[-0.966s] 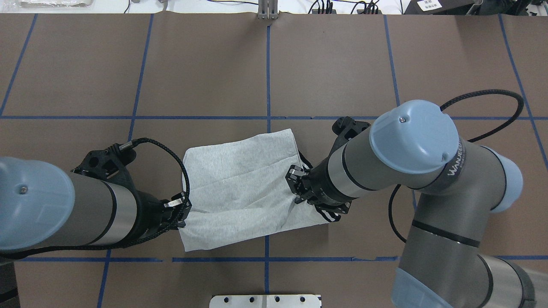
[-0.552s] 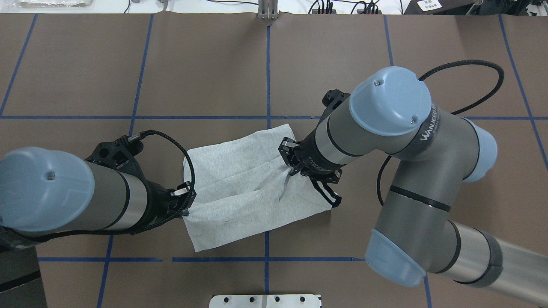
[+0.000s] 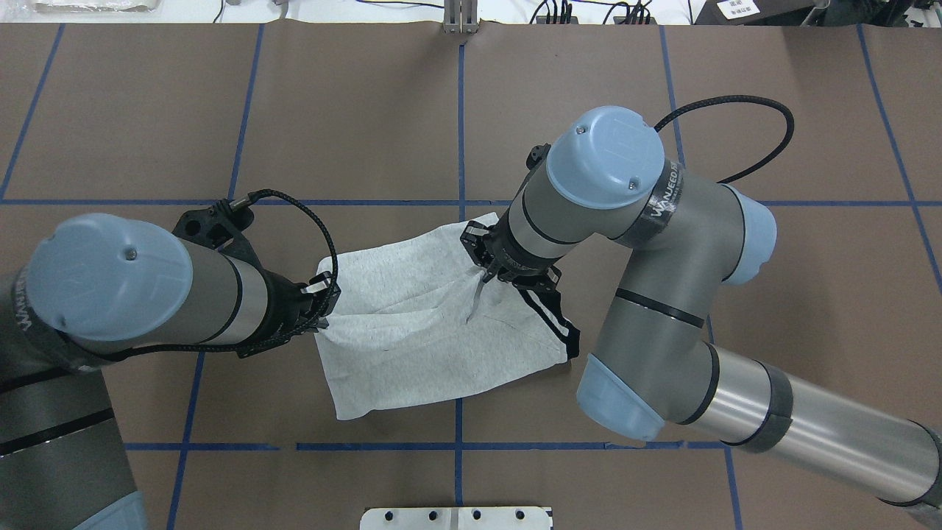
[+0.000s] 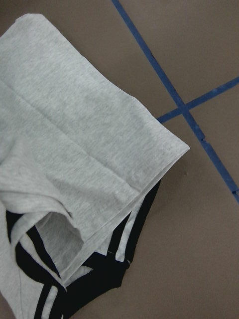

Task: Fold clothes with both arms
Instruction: 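Lift the near edge with both grippers and fold it toward the far edge, then lay the folded edge down and open both grippers while the left arm withdraws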

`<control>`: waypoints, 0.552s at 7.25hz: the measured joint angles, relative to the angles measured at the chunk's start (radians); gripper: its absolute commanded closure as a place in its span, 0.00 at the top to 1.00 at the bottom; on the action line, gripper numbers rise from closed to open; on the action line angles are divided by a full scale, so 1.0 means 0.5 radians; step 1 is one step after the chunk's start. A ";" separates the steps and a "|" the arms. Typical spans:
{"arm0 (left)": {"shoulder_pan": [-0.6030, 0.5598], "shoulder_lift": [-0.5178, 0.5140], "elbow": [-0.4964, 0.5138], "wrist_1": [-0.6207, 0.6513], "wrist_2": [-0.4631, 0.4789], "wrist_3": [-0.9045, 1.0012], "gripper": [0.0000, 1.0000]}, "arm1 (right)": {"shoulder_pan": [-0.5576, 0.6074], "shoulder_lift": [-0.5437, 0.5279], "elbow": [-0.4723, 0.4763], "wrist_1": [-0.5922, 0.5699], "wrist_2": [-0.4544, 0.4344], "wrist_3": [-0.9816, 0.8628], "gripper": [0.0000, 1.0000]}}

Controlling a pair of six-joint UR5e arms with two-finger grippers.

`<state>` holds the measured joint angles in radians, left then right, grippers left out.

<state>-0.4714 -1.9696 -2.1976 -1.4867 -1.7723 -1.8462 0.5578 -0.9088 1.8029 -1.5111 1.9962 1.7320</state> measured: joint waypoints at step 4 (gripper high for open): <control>-0.135 -0.003 0.242 -0.238 -0.002 0.004 0.00 | 0.041 0.111 -0.243 0.087 0.004 0.001 0.00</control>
<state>-0.5390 -1.9712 -2.0764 -1.6057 -1.7732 -1.8441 0.5782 -0.8534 1.6812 -1.4676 1.9982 1.7323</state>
